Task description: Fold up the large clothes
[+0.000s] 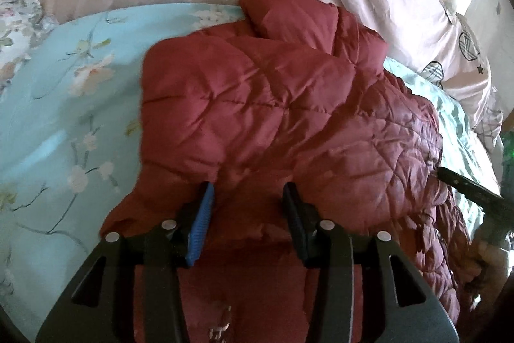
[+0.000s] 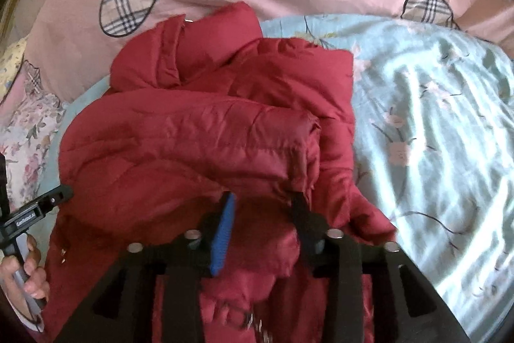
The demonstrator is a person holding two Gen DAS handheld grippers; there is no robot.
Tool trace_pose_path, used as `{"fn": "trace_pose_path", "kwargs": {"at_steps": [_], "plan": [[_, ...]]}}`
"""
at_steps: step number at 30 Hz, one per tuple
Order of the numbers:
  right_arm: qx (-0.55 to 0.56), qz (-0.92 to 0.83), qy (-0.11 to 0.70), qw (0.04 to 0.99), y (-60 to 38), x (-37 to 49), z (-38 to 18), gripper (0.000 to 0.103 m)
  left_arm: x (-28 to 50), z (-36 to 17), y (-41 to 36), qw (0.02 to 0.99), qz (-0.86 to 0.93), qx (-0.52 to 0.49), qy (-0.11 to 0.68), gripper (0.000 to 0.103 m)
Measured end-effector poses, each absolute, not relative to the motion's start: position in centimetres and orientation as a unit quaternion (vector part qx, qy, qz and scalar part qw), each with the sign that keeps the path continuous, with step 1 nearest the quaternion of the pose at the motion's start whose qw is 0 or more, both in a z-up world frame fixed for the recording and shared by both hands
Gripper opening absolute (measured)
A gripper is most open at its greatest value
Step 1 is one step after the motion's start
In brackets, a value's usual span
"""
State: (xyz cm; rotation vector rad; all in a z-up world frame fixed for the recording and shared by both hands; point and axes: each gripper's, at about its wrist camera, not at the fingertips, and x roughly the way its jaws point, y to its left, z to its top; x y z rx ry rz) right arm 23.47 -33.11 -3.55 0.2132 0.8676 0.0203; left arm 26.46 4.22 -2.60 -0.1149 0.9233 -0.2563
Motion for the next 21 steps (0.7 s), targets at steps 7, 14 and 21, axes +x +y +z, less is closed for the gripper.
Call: {"fn": "trace_pose_path", "kwargs": {"at_steps": [7, 14, 21], "plan": [[0.107, 0.022, 0.423, 0.900, -33.6, 19.0, -2.3, 0.047, 23.0, -2.1, 5.2, 0.883, -0.117, -0.052, 0.451, 0.046], [0.119, 0.025, 0.430, 0.895, -34.9, 14.7, -1.8, 0.051, 18.6, -2.1, 6.8, 0.879, -0.109, -0.072, 0.459, 0.048], [0.118, 0.023, 0.439, 0.891, -35.9, 10.6, -1.9, 0.058, 15.0, -2.6, 8.0, 0.873, -0.101, -0.077, 0.470, 0.048]]}}
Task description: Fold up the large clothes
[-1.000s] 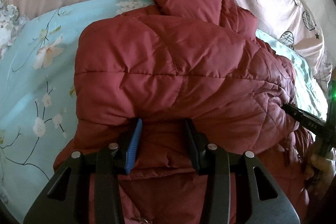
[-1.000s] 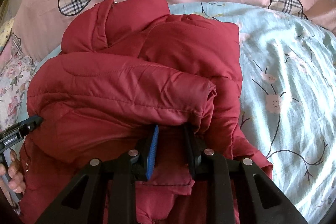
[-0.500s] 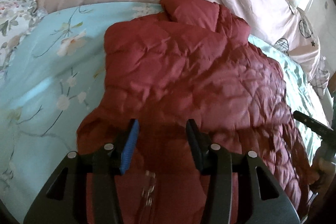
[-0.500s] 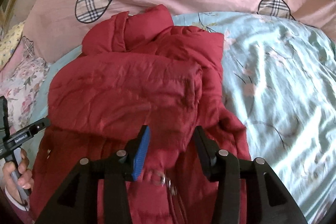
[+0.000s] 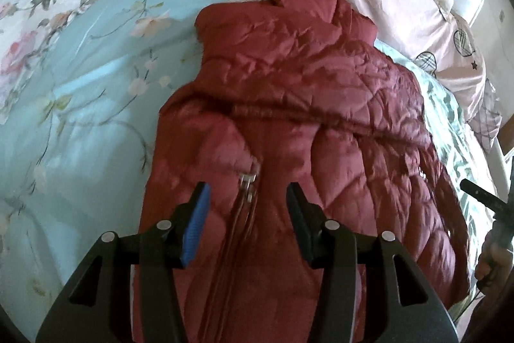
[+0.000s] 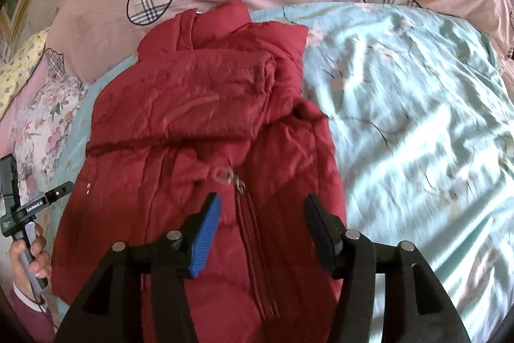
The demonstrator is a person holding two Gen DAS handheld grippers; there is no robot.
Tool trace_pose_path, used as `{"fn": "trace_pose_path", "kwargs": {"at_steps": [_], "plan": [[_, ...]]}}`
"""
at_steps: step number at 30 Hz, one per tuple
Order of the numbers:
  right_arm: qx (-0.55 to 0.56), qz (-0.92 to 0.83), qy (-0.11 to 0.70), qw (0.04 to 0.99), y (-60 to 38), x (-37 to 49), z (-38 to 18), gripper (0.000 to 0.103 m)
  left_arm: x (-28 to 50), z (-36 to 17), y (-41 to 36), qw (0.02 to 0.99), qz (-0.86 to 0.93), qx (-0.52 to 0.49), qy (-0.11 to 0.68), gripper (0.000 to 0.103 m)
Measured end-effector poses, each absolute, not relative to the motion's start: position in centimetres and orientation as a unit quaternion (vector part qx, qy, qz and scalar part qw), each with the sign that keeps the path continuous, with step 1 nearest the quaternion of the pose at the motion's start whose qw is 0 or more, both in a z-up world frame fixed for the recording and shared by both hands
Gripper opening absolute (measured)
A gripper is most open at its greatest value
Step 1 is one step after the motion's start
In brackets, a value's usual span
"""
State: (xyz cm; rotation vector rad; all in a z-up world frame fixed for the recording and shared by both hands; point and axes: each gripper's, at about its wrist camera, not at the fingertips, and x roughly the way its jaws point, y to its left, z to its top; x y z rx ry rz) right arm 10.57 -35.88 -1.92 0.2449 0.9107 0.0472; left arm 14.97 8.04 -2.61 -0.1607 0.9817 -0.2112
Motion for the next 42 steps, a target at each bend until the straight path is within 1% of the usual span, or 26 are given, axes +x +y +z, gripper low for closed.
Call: {"fn": "trace_pose_path", "kwargs": {"at_steps": [8, 11, 16, 25, 27, 30, 42], "plan": [[0.128, 0.013, 0.441, 0.888, -36.9, 6.1, -2.2, 0.060, 11.1, -2.7, 9.7, 0.870, -0.099, -0.080, 0.476, 0.048], [0.136, 0.017, 0.441, 0.887, -37.2, 4.6, -2.3, 0.063, 9.7, -2.5, 10.3, 0.871, -0.097, -0.081, 0.474, 0.053], [0.137, 0.010, 0.449, 0.883, -37.5, 2.7, -2.8, 0.064, 7.9, -2.1, 11.0, 0.874, -0.095, -0.071, 0.470, 0.054], [0.149, -0.007, 0.463, 0.874, -38.5, 0.2, -3.9, 0.066, 5.6, -2.5, 13.3, 0.875, -0.084, -0.080, 0.471, 0.060], [0.153, -0.006, 0.465, 0.872, -38.4, -0.2, -4.1, 0.067, 5.2, -2.8, 13.8, 0.874, -0.079, -0.086, 0.472, 0.063], [0.156, -0.004, 0.469, 0.869, -38.2, -0.4, -4.5, 0.071, 4.8, -3.3, 14.5, 0.871, -0.075, -0.094, 0.477, 0.064], [0.154, -0.005, 0.484, 0.861, -37.6, -0.7, -5.8, 0.071, 3.3, -5.2, 14.0, 0.851, -0.109, -0.100, 0.503, 0.064]]}}
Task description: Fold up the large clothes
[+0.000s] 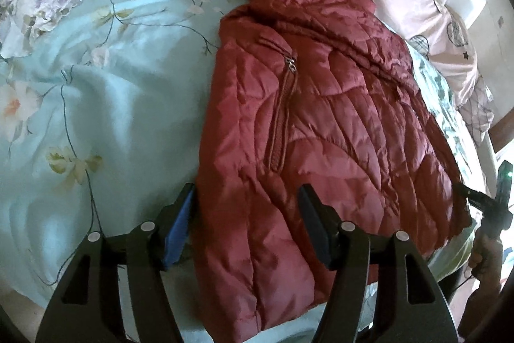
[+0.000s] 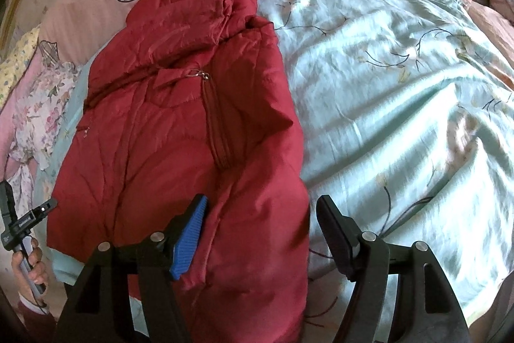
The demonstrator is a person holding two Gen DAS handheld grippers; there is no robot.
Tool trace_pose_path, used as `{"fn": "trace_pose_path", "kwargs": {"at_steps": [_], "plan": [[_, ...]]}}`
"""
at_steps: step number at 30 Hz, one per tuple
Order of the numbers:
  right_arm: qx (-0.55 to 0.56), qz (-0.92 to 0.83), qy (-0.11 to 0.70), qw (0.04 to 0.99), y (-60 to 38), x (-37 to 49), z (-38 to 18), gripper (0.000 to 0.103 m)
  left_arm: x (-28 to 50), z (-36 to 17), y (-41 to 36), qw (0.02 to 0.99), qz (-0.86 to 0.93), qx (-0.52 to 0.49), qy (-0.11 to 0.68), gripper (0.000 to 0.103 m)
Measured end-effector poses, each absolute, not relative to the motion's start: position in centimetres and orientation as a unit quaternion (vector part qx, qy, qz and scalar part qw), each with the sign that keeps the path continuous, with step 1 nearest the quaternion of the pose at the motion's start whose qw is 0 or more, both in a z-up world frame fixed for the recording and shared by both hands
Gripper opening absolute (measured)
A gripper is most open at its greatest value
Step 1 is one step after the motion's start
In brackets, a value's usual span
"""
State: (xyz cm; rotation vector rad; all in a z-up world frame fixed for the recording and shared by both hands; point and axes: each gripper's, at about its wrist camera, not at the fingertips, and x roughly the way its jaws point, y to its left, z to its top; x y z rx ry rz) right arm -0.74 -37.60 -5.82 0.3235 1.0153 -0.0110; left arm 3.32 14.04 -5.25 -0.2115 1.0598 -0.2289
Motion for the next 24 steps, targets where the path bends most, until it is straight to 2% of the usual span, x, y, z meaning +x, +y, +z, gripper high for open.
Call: {"fn": "trace_pose_path", "kwargs": {"at_steps": [8, 13, 21, 24], "plan": [[0.164, 0.003, 0.497, 0.852, -38.6, -1.9, -6.7, 0.070, 2.3, -6.1, 14.0, 0.845, -0.120, -0.091, 0.513, 0.064], [0.180, 0.033, 0.499, 0.847, -38.6, -2.6, -7.2, 0.054, 1.8, -7.0, 14.0, 0.837, -0.127, -0.091, 0.524, 0.064], [0.198, 0.053, 0.502, 0.840, -38.3, -2.4, -8.3, 0.053, 1.5, -7.9, 13.7, 0.826, -0.149, -0.095, 0.535, 0.064], [0.198, 0.063, 0.500, 0.841, -38.1, -2.6, -8.1, 0.049, 1.4, -8.0, 13.1, 0.825, -0.162, -0.090, 0.534, 0.064]]}}
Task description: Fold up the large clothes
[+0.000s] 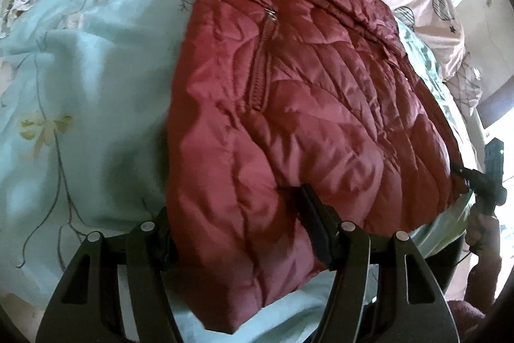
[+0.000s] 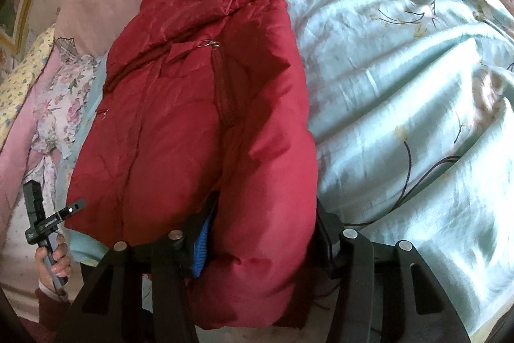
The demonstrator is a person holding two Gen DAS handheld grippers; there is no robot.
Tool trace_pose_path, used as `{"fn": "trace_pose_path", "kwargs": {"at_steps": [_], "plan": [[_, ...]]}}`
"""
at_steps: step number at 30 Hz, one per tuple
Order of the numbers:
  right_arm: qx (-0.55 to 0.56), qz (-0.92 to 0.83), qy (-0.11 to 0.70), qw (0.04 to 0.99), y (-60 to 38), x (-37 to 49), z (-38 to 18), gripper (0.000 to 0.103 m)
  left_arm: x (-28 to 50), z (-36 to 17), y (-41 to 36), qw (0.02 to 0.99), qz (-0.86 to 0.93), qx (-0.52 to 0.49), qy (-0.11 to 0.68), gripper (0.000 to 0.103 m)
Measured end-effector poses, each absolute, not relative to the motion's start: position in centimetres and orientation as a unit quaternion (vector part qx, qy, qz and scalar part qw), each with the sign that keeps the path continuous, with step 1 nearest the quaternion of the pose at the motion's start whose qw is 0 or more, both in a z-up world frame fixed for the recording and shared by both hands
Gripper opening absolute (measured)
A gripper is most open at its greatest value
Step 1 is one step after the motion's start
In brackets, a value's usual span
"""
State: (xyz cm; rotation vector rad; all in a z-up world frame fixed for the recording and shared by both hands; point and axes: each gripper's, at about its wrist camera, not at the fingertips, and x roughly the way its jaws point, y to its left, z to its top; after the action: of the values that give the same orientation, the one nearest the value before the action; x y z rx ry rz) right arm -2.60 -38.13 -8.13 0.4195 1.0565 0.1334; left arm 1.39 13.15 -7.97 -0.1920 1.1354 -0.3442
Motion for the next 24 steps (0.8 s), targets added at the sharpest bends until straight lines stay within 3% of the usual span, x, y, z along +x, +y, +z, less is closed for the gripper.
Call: {"fn": "trace_pose_path", "kwargs": {"at_steps": [4, 10, 12, 14, 16, 19, 24], "plan": [[0.203, 0.068, 0.497, 0.841, -38.0, -2.7, -8.2, 0.045, 1.2, -8.0, 12.7, 0.824, -0.175, -0.083, 0.533, 0.055], [0.209, 0.068, 0.498, 0.839, -37.8, -2.7, -8.3, 0.048, 1.2, -8.0, 13.1, 0.822, -0.183, -0.088, 0.532, 0.047], [0.216, 0.070, 0.497, 0.838, -37.9, -2.7, -8.5, 0.048, 1.3, -8.1, 13.2, 0.821, -0.187, -0.092, 0.531, 0.036], [0.214, 0.069, 0.496, 0.839, -37.9, -2.8, -8.4, 0.043, 1.3, -8.0, 13.2, 0.821, -0.193, -0.097, 0.529, 0.029], [0.213, 0.073, 0.491, 0.842, -37.7, -3.0, -8.2, 0.029, 1.1, -7.8, 13.0, 0.823, -0.194, -0.092, 0.525, 0.024], [0.203, 0.081, 0.483, 0.848, -37.1, -3.3, -7.6, 0.022, 0.8, -7.1, 12.9, 0.829, -0.198, -0.085, 0.517, 0.019], [0.209, 0.105, 0.472, 0.850, -37.0, -3.9, -6.7, 0.020, 0.3, -5.8, 13.3, 0.834, -0.209, -0.089, 0.503, 0.016]]}}
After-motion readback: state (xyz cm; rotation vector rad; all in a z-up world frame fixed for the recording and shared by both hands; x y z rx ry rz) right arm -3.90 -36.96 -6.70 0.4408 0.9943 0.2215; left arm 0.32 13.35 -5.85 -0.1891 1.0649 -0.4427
